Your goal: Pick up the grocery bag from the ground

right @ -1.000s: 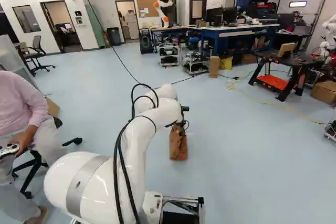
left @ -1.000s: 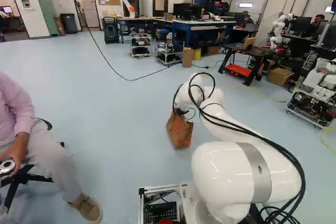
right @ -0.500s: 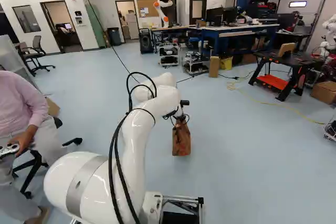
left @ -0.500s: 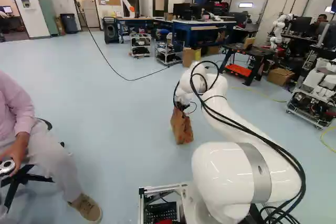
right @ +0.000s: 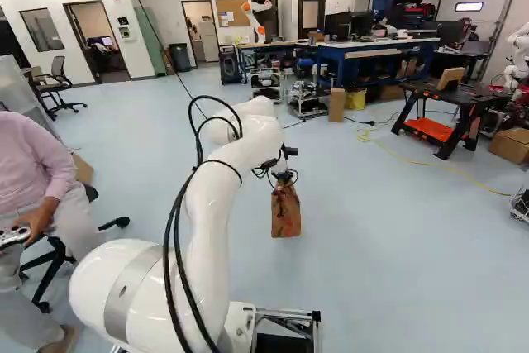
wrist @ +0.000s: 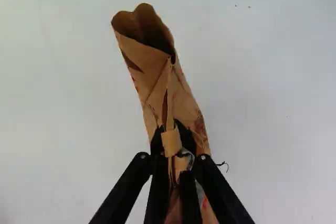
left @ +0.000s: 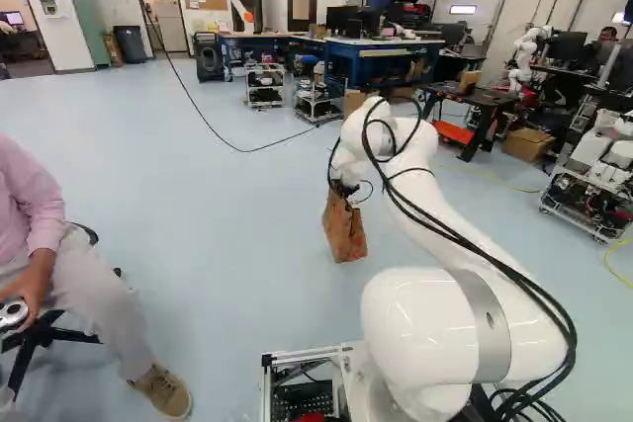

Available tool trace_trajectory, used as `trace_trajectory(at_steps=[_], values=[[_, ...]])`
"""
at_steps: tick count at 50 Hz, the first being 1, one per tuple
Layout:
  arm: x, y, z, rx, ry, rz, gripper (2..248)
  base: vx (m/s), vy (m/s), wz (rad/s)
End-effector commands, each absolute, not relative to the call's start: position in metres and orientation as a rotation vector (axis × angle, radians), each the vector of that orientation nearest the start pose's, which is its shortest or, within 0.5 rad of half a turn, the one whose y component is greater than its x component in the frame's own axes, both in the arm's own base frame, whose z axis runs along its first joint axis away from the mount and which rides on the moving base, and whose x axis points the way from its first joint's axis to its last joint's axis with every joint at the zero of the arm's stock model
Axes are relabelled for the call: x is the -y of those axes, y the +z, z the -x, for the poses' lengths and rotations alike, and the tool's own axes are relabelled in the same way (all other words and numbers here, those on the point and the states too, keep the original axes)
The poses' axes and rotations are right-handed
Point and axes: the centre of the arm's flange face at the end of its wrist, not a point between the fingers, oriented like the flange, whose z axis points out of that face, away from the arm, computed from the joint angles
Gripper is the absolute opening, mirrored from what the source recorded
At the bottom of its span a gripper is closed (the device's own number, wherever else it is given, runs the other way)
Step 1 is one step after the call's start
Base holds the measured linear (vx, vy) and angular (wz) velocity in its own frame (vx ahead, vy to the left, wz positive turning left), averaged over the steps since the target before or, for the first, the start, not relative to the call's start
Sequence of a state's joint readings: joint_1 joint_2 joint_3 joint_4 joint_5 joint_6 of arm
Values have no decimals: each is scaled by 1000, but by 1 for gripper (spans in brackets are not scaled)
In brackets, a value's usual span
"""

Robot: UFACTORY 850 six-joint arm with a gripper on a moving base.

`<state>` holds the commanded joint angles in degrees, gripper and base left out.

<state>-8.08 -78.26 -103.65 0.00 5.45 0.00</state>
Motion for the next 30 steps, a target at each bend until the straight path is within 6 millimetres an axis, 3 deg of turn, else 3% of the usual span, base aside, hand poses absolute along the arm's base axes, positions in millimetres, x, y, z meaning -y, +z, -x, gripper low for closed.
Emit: trace_trajectory(at_steps=[30], values=[[104, 128, -734, -215, -905, 3043, 24, 0, 0, 0]])
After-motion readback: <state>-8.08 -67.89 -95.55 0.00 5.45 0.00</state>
